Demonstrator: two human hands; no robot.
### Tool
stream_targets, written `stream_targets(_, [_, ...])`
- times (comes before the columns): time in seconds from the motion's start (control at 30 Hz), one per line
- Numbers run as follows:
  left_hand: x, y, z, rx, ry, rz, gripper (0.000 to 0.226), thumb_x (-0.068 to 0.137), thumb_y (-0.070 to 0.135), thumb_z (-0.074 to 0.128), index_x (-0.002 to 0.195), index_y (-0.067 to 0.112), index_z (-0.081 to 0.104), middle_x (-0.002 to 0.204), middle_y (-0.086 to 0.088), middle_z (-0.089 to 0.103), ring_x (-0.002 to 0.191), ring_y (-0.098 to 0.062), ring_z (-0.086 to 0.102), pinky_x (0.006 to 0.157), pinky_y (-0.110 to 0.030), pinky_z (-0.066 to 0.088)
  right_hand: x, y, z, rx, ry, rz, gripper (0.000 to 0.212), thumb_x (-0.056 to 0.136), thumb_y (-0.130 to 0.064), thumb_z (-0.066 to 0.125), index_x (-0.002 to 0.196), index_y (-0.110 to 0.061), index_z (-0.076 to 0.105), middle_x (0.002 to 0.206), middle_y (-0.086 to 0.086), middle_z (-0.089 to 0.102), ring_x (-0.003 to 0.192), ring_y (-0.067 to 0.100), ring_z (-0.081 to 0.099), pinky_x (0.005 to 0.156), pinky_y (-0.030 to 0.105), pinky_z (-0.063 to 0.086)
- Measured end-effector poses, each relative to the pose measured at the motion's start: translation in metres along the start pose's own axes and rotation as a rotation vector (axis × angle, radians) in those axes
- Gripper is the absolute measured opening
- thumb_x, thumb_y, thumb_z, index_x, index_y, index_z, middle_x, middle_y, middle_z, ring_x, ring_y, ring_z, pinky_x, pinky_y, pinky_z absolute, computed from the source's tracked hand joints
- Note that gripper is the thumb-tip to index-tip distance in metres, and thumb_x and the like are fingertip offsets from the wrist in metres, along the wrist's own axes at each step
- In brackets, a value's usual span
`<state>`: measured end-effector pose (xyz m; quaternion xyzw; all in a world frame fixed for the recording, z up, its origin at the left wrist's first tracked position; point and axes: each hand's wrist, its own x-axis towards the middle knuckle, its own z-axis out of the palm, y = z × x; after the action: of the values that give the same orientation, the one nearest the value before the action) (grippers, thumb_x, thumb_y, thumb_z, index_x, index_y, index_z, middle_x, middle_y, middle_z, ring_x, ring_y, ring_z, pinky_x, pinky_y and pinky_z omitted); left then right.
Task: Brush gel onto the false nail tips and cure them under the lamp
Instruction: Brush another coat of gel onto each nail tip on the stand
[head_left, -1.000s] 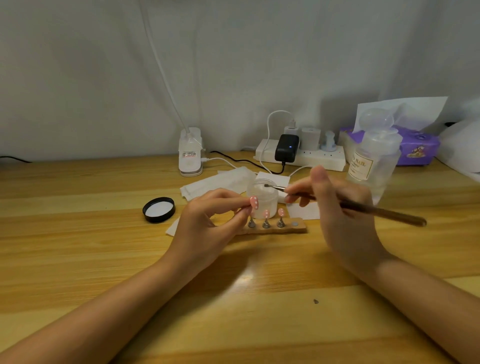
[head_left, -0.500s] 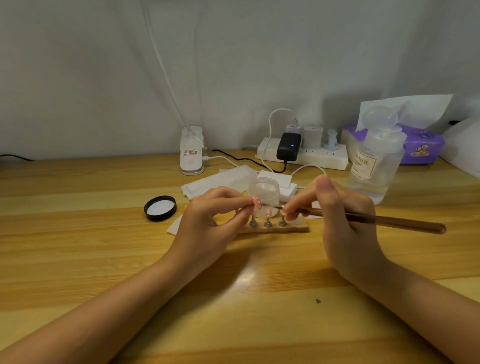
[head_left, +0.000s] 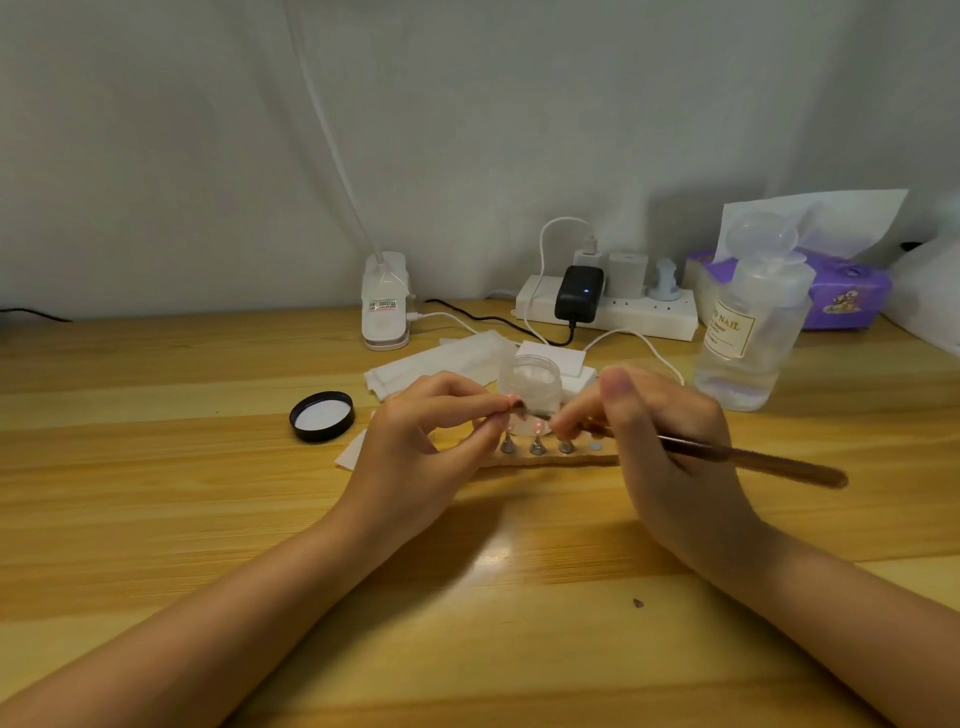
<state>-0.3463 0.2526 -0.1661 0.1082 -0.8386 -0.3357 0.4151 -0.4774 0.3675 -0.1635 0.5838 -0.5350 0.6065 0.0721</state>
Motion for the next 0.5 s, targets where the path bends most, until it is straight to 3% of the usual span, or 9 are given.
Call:
stream_targets(0.1, [-0.0006, 0.0, -0.0004, -0.003, -0.002, -0.004, 0.025, 0.078, 0.005, 0.067, 0.098, 0.021, 0.068, 0.084, 0.012, 0.063, 0.08, -0.004, 0.058, 0.07, -0.017, 0.047, -0.0004, -0.0005, -0.0021, 0.046, 0.049, -0.008, 0.041, 0.093, -0.022, 0.031, 0.068, -0.02, 0.063, 0.062, -0.002, 0.062, 0.063, 0.008, 0.058, 0.065, 0.039, 0.046])
stream_targets(0.23, [-0.0005, 0.0004, -0.0006, 0.0, -0.004, -0.012, 0.025, 0.079, 0.006, 0.067, 0.098, 0.022, 0.067, 0.085, 0.011, 0.064, 0.082, -0.005, 0.058, 0.07, -0.023, 0.05, 0.0, -0.001, 0.0004, -0.024, -0.016, -0.026, 0.037, 0.093, -0.021, 0.034, 0.076, -0.015, 0.066, 0.071, -0.004, 0.064, 0.072, 0.009, 0.061, 0.068, 0.04, 0.049])
stream_targets(0.37, [-0.0001, 0.0005, -0.0006, 0.002, -0.004, -0.014, 0.024, 0.079, 0.006, 0.067, 0.098, 0.022, 0.068, 0.086, 0.011, 0.064, 0.082, -0.004, 0.058, 0.072, -0.018, 0.048, -0.0018, -0.0003, -0.0022, 0.001, 0.05, -0.013, 0.044, 0.093, -0.023, 0.031, 0.064, -0.015, 0.064, 0.059, -0.001, 0.062, 0.062, 0.006, 0.057, 0.068, 0.036, 0.044])
stream_targets(0.5, [0.0008, -0.0009, 0.0003, -0.006, -0.001, -0.012, 0.023, 0.079, 0.007, 0.067, 0.094, 0.023, 0.069, 0.086, 0.011, 0.065, 0.083, -0.004, 0.059, 0.072, -0.018, 0.047, -0.0012, -0.0011, -0.0017, -0.024, 0.018, -0.018, 0.04, 0.093, -0.021, 0.032, 0.076, -0.014, 0.067, 0.071, -0.004, 0.065, 0.072, 0.005, 0.061, 0.069, 0.045, 0.047])
